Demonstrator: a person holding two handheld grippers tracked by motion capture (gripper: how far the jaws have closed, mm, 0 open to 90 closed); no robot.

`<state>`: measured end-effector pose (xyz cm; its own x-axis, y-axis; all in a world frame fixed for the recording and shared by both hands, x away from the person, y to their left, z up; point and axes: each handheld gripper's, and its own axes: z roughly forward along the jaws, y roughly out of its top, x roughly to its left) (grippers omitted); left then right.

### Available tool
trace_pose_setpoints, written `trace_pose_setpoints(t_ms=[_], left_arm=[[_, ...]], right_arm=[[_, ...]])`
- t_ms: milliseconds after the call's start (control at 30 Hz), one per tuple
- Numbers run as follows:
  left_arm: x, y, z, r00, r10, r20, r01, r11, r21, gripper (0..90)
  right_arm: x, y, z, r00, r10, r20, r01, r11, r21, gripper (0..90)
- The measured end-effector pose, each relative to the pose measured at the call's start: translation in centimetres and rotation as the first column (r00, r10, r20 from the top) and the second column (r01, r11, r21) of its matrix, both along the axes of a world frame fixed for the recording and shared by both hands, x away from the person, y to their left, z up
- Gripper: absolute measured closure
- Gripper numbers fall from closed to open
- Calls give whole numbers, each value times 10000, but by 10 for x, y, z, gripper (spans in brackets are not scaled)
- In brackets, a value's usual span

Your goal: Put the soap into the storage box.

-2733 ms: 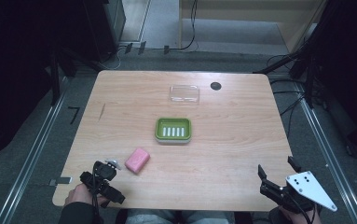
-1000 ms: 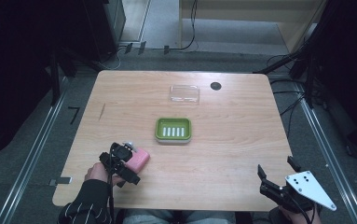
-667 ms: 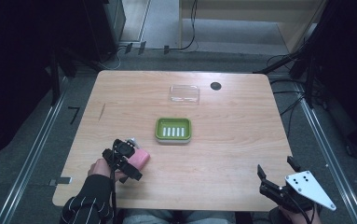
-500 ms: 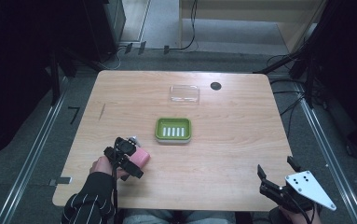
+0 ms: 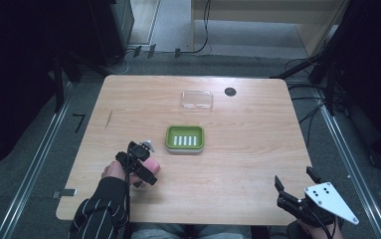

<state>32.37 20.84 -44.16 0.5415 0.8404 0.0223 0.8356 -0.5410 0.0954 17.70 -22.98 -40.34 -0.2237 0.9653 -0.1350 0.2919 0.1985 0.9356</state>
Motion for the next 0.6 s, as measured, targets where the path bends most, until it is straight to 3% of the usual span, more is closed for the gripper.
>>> trace_pose_setpoints(t_ms=[400,600], left_arm=[[12,-8,-6,9999,-140,-18,141,9993,346,8],[15,-12,-6,9999,-131,-39,132,9994,310,42]], right_arm=[[0,0,0,10000,-11,31,11,10000,26,135],[0,0,0,10000,3,29,-3,10000,29,135]])
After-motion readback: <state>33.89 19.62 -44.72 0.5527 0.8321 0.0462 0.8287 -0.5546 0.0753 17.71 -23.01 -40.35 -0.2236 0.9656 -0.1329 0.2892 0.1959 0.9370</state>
